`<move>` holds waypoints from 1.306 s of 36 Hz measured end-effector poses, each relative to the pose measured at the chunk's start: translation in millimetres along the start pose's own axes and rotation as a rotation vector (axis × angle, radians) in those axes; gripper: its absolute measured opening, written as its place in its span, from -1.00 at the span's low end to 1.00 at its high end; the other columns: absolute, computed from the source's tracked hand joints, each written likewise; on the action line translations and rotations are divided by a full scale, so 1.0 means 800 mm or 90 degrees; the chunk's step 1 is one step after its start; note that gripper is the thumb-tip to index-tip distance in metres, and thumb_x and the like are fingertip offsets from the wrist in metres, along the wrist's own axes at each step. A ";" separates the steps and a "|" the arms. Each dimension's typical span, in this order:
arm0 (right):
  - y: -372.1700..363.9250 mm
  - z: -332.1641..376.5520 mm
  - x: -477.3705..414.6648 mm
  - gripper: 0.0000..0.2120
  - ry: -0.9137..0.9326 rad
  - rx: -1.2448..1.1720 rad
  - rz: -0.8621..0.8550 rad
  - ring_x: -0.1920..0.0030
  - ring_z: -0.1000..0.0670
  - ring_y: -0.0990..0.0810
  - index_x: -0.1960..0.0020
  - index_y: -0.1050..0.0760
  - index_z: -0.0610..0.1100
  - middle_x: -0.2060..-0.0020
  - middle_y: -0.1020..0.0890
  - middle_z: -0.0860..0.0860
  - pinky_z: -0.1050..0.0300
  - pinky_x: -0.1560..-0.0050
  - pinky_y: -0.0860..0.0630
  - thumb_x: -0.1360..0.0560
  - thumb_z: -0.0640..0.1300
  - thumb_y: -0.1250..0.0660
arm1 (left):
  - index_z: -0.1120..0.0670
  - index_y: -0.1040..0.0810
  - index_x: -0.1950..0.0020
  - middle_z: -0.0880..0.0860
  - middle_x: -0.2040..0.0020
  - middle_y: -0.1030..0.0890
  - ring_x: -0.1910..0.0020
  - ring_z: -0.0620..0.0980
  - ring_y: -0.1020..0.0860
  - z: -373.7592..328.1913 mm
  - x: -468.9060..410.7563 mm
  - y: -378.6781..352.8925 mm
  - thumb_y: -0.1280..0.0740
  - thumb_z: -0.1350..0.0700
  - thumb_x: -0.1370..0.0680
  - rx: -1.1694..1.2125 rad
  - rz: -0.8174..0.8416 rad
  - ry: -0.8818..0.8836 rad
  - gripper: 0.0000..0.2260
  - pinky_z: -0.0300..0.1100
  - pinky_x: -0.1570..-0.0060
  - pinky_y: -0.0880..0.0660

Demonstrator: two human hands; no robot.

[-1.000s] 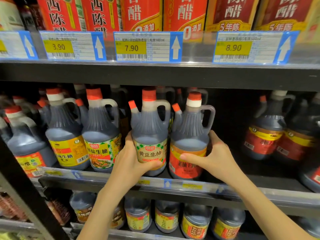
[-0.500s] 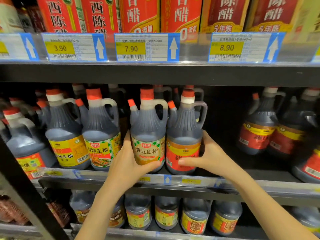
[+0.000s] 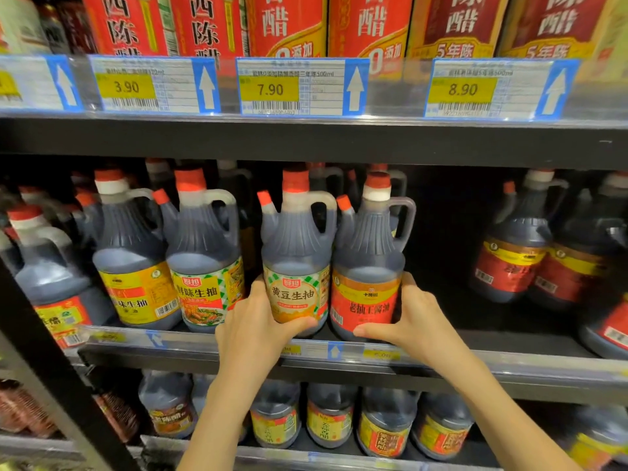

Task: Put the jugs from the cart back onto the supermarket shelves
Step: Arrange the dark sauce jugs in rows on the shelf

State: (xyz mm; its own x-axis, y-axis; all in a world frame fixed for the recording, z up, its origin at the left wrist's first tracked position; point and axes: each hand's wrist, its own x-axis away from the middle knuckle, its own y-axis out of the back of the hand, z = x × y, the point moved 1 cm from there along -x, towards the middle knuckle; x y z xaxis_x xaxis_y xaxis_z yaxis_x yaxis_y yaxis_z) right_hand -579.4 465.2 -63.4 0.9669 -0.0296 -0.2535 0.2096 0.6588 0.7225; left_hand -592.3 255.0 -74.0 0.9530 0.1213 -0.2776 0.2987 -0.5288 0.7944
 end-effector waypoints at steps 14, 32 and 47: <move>0.008 0.003 -0.002 -0.27 0.021 -0.019 0.049 -0.21 -0.04 -0.53 -0.32 -0.36 -0.17 -0.23 -0.47 -0.08 0.08 -0.18 -0.53 -0.26 -0.01 -0.58 | 0.11 -0.35 -0.13 0.10 -0.05 -0.62 -0.06 0.17 -0.56 0.006 0.000 0.001 -0.49 -0.26 -0.27 0.026 -0.021 -0.006 -0.35 0.04 0.10 -0.52; -0.001 0.000 -0.001 -0.22 -0.013 -0.052 0.003 -0.19 -0.05 -0.57 -0.29 -0.29 -0.16 -0.16 -0.58 -0.08 0.01 -0.16 -0.55 -0.22 0.01 -0.59 | 0.17 -0.38 -0.12 0.16 -0.10 -0.62 -0.08 0.20 -0.58 0.010 -0.007 -0.002 -0.55 -0.23 -0.18 0.056 -0.047 0.003 -0.27 0.06 0.04 -0.54; -0.001 -0.001 -0.002 -0.22 -0.021 -0.041 -0.001 -0.20 -0.05 -0.56 -0.30 -0.28 -0.17 -0.17 -0.57 -0.08 0.01 -0.15 -0.55 -0.23 -0.01 -0.59 | 0.20 -0.39 -0.09 0.19 -0.07 -0.62 -0.07 0.22 -0.58 0.008 -0.008 0.000 -0.57 -0.22 -0.17 0.048 -0.067 0.013 -0.27 0.00 0.06 -0.47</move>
State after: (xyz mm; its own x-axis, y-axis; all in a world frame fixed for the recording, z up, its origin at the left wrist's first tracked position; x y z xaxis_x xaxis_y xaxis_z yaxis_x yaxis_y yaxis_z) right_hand -581.1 465.3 -63.8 0.9710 -0.0551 -0.2327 0.2028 0.7056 0.6790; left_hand -598.4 248.6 -75.6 0.9177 0.1955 -0.3458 0.3930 -0.5733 0.7189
